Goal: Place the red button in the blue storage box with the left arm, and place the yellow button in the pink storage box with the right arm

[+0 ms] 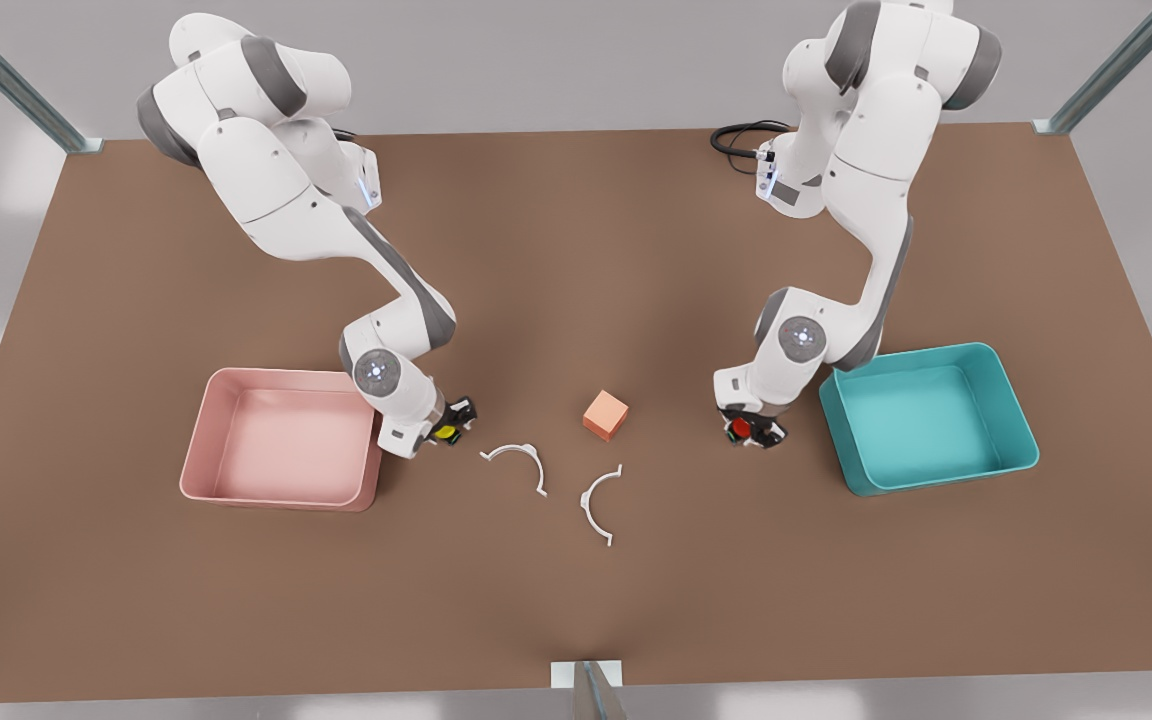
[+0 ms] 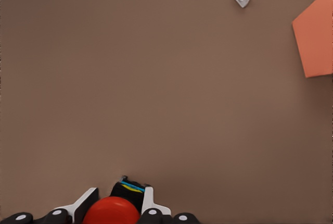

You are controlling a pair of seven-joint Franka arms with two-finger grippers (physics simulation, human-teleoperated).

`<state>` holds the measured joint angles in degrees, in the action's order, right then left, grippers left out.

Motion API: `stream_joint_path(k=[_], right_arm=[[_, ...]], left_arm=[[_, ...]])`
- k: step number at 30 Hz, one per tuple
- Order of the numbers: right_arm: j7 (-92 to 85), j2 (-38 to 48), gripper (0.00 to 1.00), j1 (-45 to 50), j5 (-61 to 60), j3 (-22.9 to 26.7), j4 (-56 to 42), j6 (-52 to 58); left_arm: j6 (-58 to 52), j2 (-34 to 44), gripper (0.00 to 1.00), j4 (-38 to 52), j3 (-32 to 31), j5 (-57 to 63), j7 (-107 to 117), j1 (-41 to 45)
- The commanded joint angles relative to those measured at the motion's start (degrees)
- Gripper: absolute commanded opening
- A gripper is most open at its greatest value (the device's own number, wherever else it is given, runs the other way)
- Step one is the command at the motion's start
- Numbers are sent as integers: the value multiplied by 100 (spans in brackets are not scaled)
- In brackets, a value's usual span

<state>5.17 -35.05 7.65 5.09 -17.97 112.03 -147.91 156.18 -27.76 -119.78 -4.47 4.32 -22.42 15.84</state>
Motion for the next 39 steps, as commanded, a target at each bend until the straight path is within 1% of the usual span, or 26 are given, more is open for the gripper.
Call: stream_joint_path(k=[1, 3, 4, 7, 8, 11, 12, 15, 18, 19, 22, 24, 25, 26, 29, 30, 31, 32, 33, 34, 35, 36, 37, 39], right_arm=[[-7, 7, 75, 0, -8, 4, 20, -106], [-7, 7, 72, 0, -8, 4, 20, -106], [-7, 7, 67, 0, -8, 4, 20, -115], [-16, -2, 51, 0, -8, 4, 20, -115], [-24, 7, 48, 0, 18, 4, 20, -115], [-7, 51, 48, 0, 106, 4, -50, -98], [-7, 104, 48, 0, 106, 4, -59, -80], [-16, 367, 48, 0, 106, 4, -129, -36], [-7, 569, 48, -9, 106, 21, -893, 1053], [2, 771, 48, -9, 106, 56, -1043, 1466], [-147, 1290, 48, -492, 106, -5, -1034, 2284], [-745, 1448, 48, -931, 106, -23, -938, 2399], [-964, 1492, 48, -1063, 98, -23, -859, 2486], [-1131, 1519, 48, -1291, 89, -58, -841, 2592], [-2019, 1563, 48, -2030, 63, -111, -613, 2618], [-2265, 1537, 48, -2276, 63, -137, -507, 2601], [-2345, 1528, 48, -2381, 63, -137, -419, 2592], [-2354, 1519, 48, -2434, 63, -137, -296, 2548], [-2354, 1510, 49, -2452, 63, -137, -200, 2548], [-2345, 1484, 52, -2452, 63, -146, -164, 2548], [-2319, 1449, 79, -2443, 62, -146, -156, 2557], [-2248, 1449, 97, -2399, 63, -146, -164, 2557], [-2248, 1396, 100, -2391, 63, -146, -226, 2557], [-2222, 1290, 100, -2303, 80, -146, -770, 2618]], left_arm=[[-35, 60, 47, -2, -2, -19, -61, 6], [-79, 201, 47, -2, -2, -19, -61, -2], [-350, 367, 47, -2, -2, -11, -69, -2], [-1353, 1123, 47, 7, 25, -11, -140, -72], [-1581, 1325, 47, 7, 25, -19, -218, -169], [-2126, 1730, 47, 7, 25, -28, -1115, -758], [-2241, 1783, 47, 7, 33, -186, -1396, -837], [-2364, 1836, 47, 42, 34, -301, -2363, -1434], [-2364, 1765, 47, 42, 34, -380, -3039, -1909], [-2364, 1695, 47, 42, 34, -537, -3443, -2137], [-2364, 1493, 47, 95, 34, -687, -4305, -2683], [-2355, 1168, 47, 95, 34, -863, -4613, -2947], [-2355, 1097, 64, 95, 42, -872, -4605, -2955], [-2355, 1018, 100, 104, 51, -872, -4570, -2955], [-2443, 1044, 100, 192, 60, -1004, -4298, -2920], [-2864, 1211, 100, 376, 34, -1004, -3351, -2859], [-3759, 1247, 100, 911, 25, -995, -1646, -2736], [-4648, 1194, 100, 1684, 25, -995, -28, -2542], [-4992, 1185, 100, 2247, 25, -995, 956, -2359], [-5027, 1194, 100, 2678, 25, -969, 1949, -2121], [-5517, 1185, 100, 3073, 34, -933, 2548, -1884], [-5835, 1220, 100, 3382, 34, -925, 2884, -1760], [-6072, 1343, 100, 3487, 112, -653, 3094, -1479], [-6635, 1370, 100, 3980, 113, -556, 3332, -1303]])
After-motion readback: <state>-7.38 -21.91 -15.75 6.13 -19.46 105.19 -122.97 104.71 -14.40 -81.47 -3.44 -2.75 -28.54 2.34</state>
